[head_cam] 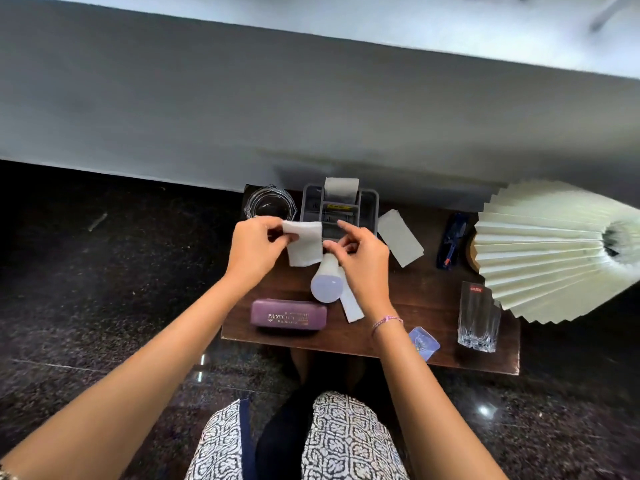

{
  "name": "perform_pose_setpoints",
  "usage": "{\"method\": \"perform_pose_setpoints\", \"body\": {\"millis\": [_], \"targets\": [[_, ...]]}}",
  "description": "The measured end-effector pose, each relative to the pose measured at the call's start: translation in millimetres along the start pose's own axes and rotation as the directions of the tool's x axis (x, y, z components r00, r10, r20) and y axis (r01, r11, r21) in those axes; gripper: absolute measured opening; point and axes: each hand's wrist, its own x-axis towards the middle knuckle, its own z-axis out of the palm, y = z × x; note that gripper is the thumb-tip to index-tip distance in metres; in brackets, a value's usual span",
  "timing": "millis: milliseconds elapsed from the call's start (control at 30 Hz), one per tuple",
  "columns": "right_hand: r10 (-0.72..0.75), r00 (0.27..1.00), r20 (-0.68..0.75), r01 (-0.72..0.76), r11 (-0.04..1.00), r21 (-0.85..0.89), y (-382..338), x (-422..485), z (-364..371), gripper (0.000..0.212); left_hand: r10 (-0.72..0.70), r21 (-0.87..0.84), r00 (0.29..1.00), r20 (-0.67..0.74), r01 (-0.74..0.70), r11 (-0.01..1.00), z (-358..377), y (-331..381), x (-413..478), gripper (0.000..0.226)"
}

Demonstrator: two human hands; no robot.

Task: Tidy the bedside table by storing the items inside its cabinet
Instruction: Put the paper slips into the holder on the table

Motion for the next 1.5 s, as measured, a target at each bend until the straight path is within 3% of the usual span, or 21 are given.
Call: {"method": "perform_pose_setpoints", "body": {"millis": [133,267,433,767,1067,1300,1500], "targets": [[-0.024,0.999,-0.028,0.022,0.998,-0.050,-5,9,-16,0.025,0.103,-0.064,0.995,0.000,-0.103,0.993,4,30,4,0.017],[-0.012,0.998,-0.070,0.008,0.998,-0.058,-2,17,-28,0.013,0.120,-0.103,0.992,-0.026,-0.122,0.987,14,47,11,0.018],[0.006,0.996,-0.088,-0.009,0.999,-0.032,5,28,-31,0.017,0.118,-0.045,0.992,-0.052,-0.120,0.992,22,44,19,0.012],[0.136,0.991,0.006,-0.136,0.989,0.060,31,33,-9,0.013,0.079,-0.001,0.997,0.001,-0.079,0.997,42,30,17,0.013],[0.125,0.991,0.053,-0.123,0.992,-0.025,37,34,-2,0.026,0.048,-0.022,0.998,0.036,-0.048,0.999,50,20,17,0.016],[0.095,0.995,0.016,-0.095,0.995,0.006,38,34,-4,0.017,0.024,-0.080,0.999,0.030,-0.022,0.997,53,21,17,0.013],[0.103,0.994,0.030,-0.101,0.993,-0.066,41,35,-3,0.017,0.021,-0.059,0.999,0.045,-0.018,0.998,56,22,18,0.019]]}}
